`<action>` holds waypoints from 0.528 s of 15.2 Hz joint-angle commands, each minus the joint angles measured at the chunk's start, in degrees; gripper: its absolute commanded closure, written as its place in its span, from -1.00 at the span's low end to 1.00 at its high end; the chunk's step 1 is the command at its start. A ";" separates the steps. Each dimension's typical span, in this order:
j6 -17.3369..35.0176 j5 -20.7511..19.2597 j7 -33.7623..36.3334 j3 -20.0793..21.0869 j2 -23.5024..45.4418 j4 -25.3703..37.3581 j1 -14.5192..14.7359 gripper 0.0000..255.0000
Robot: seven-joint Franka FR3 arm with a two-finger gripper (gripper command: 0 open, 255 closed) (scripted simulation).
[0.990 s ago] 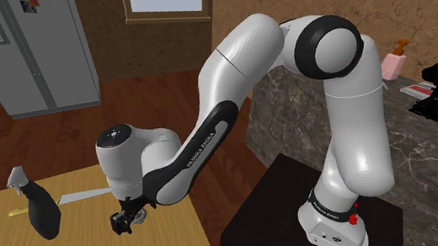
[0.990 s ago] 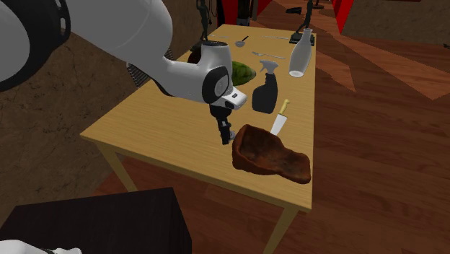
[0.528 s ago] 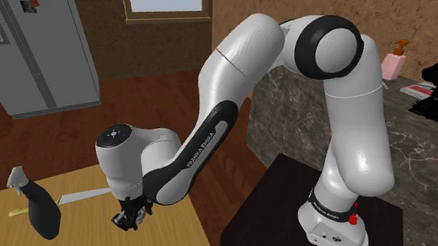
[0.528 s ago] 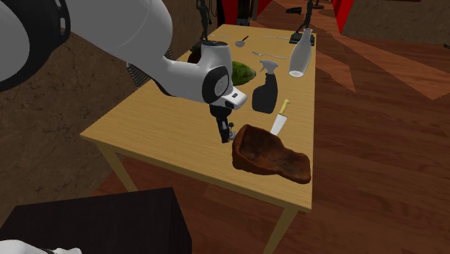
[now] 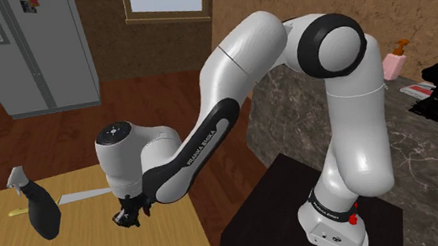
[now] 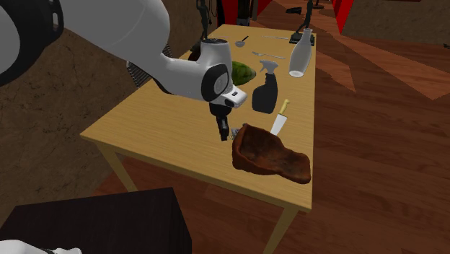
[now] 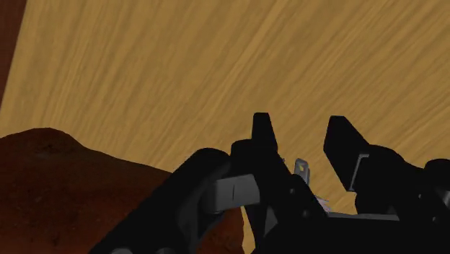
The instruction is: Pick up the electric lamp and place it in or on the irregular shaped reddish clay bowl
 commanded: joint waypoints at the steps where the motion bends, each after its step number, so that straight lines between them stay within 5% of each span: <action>1: -3.97 0.85 2.25 -0.56 1.32 3.92 0.82 -1.00; 5: -19.12 3.58 10.58 -3.31 7.88 20.65 3.94 -1.00; 8: -17.31 3.04 10.91 -3.66 8.89 19.79 4.01 -1.00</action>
